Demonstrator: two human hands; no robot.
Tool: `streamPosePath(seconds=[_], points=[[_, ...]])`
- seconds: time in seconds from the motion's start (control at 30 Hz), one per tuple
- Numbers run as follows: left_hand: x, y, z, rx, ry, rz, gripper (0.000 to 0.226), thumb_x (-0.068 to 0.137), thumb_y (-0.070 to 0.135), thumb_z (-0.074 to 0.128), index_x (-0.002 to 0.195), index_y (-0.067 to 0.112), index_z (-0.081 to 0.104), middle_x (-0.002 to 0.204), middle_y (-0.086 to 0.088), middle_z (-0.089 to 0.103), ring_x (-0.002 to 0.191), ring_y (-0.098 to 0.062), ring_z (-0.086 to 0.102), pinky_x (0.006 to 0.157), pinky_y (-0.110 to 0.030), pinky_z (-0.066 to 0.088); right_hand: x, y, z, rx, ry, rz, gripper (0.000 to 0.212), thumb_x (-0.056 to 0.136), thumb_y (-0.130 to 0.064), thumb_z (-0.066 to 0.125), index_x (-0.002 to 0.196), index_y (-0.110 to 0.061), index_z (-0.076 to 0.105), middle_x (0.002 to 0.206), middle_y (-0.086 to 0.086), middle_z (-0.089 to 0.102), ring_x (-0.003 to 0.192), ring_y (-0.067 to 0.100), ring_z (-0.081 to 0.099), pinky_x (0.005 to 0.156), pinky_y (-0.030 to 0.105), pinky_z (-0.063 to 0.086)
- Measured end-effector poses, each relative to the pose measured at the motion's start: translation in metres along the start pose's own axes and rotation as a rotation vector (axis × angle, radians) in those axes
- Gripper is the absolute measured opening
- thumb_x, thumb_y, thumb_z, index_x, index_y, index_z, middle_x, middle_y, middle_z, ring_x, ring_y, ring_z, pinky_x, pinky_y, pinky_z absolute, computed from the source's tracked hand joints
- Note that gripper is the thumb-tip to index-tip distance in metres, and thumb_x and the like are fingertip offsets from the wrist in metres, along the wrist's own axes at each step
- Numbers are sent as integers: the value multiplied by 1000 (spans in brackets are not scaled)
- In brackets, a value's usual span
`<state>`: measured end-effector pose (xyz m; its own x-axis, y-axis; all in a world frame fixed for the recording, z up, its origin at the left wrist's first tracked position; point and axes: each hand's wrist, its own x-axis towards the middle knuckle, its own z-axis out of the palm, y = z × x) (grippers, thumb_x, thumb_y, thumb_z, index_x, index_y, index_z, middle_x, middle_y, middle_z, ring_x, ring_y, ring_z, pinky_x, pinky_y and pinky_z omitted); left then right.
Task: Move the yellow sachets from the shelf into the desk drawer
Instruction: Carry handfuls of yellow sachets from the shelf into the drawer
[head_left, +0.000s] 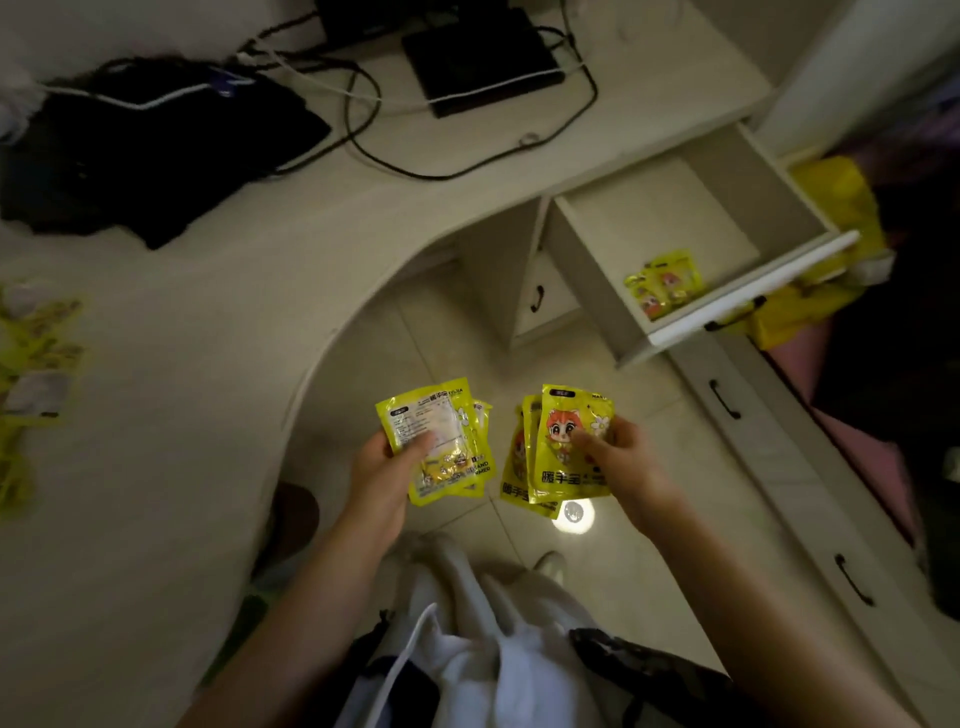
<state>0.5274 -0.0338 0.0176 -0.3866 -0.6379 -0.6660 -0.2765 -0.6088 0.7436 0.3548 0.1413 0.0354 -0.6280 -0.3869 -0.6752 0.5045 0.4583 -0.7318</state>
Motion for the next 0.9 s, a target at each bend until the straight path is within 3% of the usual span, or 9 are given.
streamPosePath(seconds=[0.1, 0.27, 0.47, 0.73, 0.9], points=[[-11, -14, 50, 25, -46, -10, 17, 83, 5, 69, 98, 13, 68, 102, -14, 72, 95, -32, 69, 84, -51, 55, -2, 10, -52, 65, 38, 28, 20, 89, -10, 62, 109, -8, 60, 92, 6, 70, 72, 16, 69, 54, 23, 57], [-24, -30, 128, 25, -83, -16, 14, 84, 3, 67, 93, 13, 66, 92, -8, 73, 76, -19, 71, 66, -36, 60, -7, 21, -133, 125, 85, 57, 20, 90, -12, 61, 110, -9, 59, 91, 5, 70, 72, 14, 68, 50, 19, 53], [-25, -37, 197, 47, -139, -2, 14, 84, 1, 66, 91, 13, 67, 83, -3, 74, 71, -15, 71, 62, -33, 59, 2, 17, -199, 158, 153, 53, 23, 89, -12, 63, 111, -7, 60, 98, 10, 70, 78, 20, 68, 65, 29, 55], [8, -17, 266, 56, -186, -10, 16, 85, 3, 65, 98, 10, 65, 97, -11, 71, 84, -23, 69, 76, -41, 58, 47, -16, -250, 169, 175, 33, 29, 90, -12, 62, 116, -2, 58, 107, 17, 70, 92, 31, 69, 81, 41, 57], [47, 3, 311, 58, -166, -37, 18, 84, 3, 66, 101, 8, 64, 98, -13, 70, 85, -26, 68, 73, -41, 58, 95, -56, -275, 124, 172, 4, 25, 90, -13, 62, 113, -5, 60, 102, 12, 71, 89, 28, 70, 83, 43, 57]])
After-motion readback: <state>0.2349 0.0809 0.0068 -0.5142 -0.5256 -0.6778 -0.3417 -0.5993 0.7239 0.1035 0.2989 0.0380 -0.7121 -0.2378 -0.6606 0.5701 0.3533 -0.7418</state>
